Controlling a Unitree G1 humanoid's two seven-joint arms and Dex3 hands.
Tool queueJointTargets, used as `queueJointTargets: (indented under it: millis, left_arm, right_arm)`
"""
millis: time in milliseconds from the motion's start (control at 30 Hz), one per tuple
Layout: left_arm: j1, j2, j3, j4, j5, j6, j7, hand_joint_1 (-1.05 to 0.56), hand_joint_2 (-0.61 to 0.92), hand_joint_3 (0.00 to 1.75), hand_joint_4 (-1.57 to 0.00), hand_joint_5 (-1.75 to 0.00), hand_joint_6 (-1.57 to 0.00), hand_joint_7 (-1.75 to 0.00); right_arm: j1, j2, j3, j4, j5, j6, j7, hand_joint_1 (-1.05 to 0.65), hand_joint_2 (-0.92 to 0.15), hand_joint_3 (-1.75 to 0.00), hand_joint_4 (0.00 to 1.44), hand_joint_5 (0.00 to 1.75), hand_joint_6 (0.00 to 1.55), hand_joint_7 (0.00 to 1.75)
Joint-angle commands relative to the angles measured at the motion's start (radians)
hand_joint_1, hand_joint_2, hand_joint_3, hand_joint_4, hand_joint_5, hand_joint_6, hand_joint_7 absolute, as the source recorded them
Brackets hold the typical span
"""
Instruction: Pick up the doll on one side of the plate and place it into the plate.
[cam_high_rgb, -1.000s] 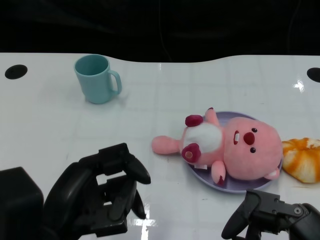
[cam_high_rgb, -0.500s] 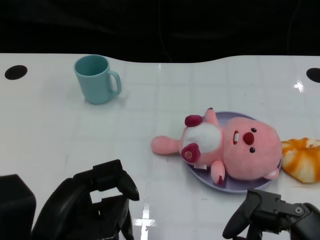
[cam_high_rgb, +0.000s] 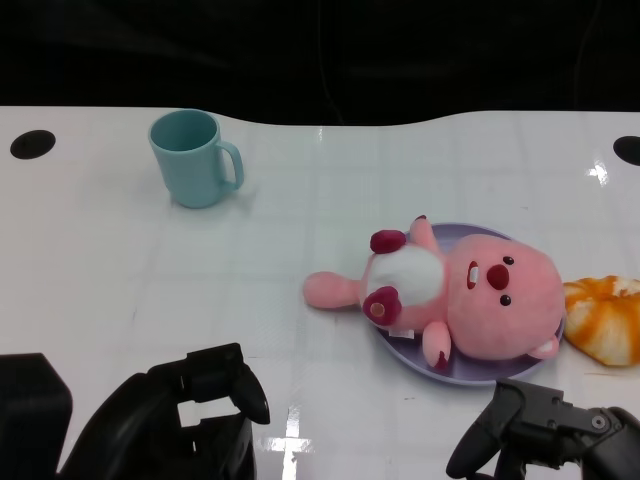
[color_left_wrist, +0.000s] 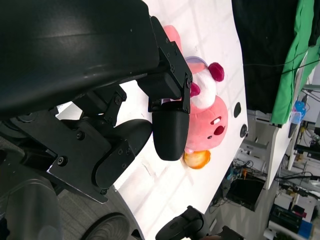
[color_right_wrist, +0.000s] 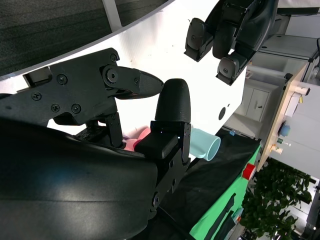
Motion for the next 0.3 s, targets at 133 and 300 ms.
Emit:
queueJointTargets:
  millis: [133, 300]
  left_arm:
    - [-0.003, 0.011, -0.001, 0.013, -0.005, -0.012, -0.009, -0.21, 0.38, 1.39, -0.89, -1.75, -0.8, -1.58]
    - [-0.002, 0.015, -0.001, 0.011, -0.009, -0.007, -0.009, -0.22, 0.38, 1.38, -0.89, -1.75, -0.79, -1.58]
  right_arm:
    - [0.009, -0.004, -0.011, -0.009, 0.001, 0.006, -0.007, -0.29, -0.82, -0.55, 0.65, 1.58, 0.59, 1.26]
    - [0.006, -0.003, -0.007, -0.007, -0.006, 0.002, -0.01, -0.26, -0.81, -0.56, 0.66, 1.58, 0.59, 1.27]
